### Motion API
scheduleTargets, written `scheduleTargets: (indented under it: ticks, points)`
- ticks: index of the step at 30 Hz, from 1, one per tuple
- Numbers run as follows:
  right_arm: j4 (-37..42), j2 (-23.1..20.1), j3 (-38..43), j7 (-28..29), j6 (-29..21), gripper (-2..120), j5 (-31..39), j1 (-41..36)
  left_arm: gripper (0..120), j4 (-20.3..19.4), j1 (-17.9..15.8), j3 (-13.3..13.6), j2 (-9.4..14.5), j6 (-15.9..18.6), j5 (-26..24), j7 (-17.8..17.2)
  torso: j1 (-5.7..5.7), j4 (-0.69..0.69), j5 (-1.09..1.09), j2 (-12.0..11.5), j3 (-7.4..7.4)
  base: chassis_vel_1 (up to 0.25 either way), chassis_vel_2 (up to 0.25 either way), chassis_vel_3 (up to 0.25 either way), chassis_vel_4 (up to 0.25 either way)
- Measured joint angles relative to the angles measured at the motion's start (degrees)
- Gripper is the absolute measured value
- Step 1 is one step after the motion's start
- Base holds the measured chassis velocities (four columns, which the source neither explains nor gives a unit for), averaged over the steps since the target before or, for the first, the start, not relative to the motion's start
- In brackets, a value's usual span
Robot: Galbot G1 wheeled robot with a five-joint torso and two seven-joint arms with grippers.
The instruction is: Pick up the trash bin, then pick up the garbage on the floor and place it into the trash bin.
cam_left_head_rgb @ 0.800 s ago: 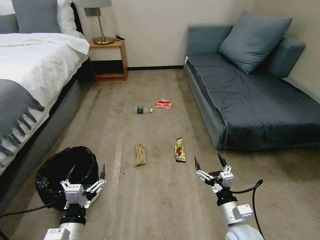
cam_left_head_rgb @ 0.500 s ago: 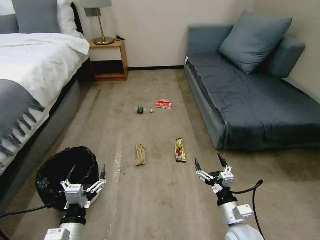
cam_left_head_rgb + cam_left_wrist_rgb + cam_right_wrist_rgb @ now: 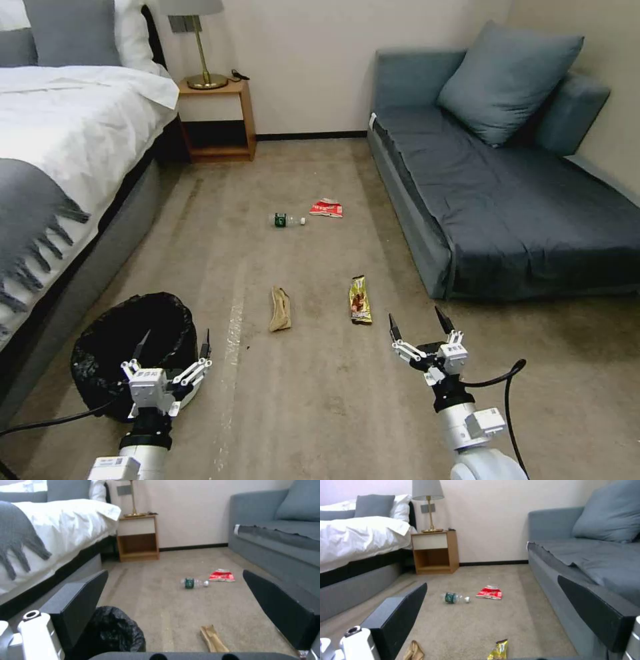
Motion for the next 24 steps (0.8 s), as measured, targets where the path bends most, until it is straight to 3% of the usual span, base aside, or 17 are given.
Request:
scheduleTargets:
  ticks: [24]
  points:
    - [0.0, 0.1, 0.0, 0.0, 0.0, 100, -0.1, 0.0, 100, 0.0, -0.2, -0.1, 0.1, 0.0, 0.0, 0.0, 0.00, 0.00, 0.00, 0.0, 0.00, 0.000, 0.000, 0.000, 0.000]
